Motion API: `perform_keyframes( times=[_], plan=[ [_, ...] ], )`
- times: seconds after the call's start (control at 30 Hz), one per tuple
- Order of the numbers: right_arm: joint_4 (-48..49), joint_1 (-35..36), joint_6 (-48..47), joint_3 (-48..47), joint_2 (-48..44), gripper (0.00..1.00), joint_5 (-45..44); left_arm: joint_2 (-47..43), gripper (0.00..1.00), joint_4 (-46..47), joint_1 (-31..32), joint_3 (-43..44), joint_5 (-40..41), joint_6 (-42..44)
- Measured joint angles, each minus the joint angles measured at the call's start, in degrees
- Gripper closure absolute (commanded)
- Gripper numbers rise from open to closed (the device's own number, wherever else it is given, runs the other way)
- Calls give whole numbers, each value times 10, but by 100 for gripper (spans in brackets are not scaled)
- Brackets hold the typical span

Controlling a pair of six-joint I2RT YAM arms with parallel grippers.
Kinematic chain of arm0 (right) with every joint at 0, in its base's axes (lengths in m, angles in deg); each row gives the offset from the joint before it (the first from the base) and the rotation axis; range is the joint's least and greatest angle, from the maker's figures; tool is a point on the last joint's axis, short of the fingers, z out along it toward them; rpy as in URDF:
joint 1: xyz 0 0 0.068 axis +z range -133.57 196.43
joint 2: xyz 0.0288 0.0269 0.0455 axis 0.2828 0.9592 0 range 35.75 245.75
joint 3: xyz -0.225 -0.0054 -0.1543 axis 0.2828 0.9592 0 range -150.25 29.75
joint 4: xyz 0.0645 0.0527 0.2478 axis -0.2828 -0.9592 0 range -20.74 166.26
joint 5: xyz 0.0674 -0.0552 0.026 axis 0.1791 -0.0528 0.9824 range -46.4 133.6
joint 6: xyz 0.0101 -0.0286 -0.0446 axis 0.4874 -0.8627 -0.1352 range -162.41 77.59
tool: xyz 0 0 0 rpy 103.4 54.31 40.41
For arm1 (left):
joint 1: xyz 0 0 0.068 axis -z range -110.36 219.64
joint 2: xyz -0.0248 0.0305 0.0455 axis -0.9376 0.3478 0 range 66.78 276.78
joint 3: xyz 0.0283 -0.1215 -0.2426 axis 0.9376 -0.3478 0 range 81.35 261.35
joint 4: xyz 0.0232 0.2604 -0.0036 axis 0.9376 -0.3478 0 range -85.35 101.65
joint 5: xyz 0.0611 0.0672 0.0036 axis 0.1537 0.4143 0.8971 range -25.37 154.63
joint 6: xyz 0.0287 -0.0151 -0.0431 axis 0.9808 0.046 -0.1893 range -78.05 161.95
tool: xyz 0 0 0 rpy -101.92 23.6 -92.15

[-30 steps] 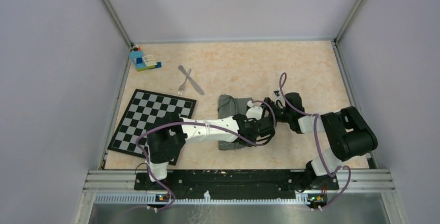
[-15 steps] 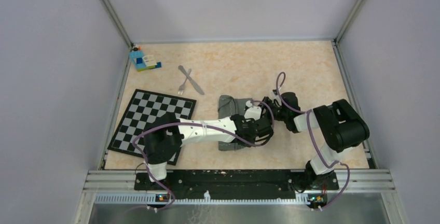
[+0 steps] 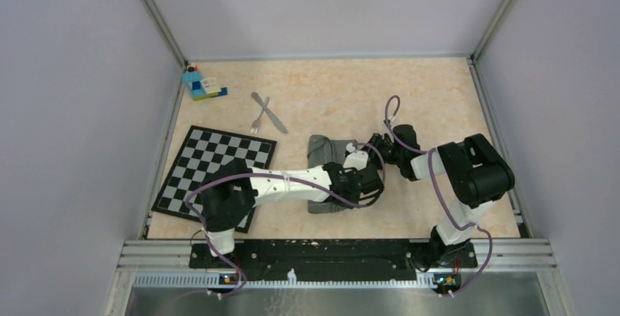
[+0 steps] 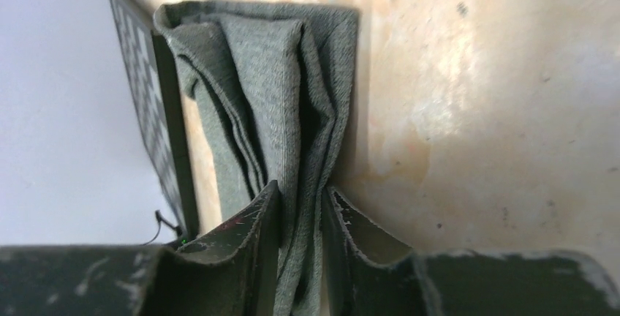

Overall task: Fold the napkin into a case and place the utensils inside
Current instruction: Pick up the 2/3-rectangle-folded napkin from the center of the board.

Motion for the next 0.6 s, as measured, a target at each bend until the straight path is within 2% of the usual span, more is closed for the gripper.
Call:
perform_keyframes(
  times=[0.07,0.1,0.23,0.37,0.6],
  plan=[
    [-9,0,-14,-4,0,97,-11,0,100,5,0,0,-3,4],
    [-19,0,-22,-7,-1,100,-16,0,100,8,0,0,-5,6],
    [-74,0,-58,-23,-14,100,-35,0,100,28,-2,-1,-17,14],
    [-184,-2,-109,-59,-58,100,-72,0,100,66,-4,-1,-39,23],
    [-367,-24,-203,-120,-125,100,-131,3,100,203,-9,-25,-88,25]
  ],
)
